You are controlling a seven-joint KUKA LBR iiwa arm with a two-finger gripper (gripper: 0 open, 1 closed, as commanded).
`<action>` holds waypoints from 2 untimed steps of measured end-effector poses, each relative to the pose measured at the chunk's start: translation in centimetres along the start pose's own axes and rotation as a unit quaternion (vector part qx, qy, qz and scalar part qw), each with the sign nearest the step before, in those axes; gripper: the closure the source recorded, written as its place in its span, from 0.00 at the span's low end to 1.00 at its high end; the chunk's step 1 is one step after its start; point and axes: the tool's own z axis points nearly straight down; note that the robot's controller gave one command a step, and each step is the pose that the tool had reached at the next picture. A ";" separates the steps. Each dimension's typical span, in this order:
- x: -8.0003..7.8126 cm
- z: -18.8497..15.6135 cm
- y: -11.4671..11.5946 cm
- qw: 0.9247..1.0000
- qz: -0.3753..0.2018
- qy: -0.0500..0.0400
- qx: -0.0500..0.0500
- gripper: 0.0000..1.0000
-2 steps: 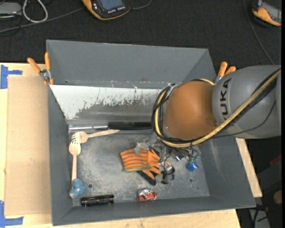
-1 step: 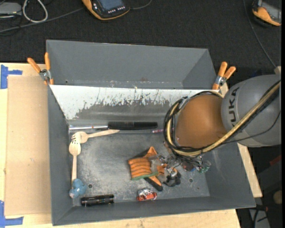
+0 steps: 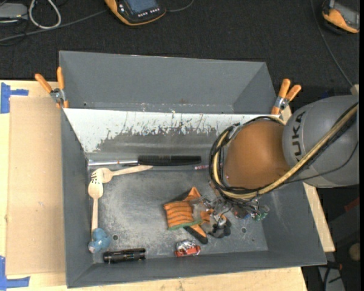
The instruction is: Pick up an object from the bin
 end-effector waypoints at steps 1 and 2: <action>0.0 0.0 0.1 1.000 -0.019 -0.001 0.001 1.00; -1.4 0.0 2.6 0.995 -0.098 -0.001 0.001 1.00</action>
Offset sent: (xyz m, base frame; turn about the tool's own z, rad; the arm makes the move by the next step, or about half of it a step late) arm -0.0032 0.0331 -0.0005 -0.2030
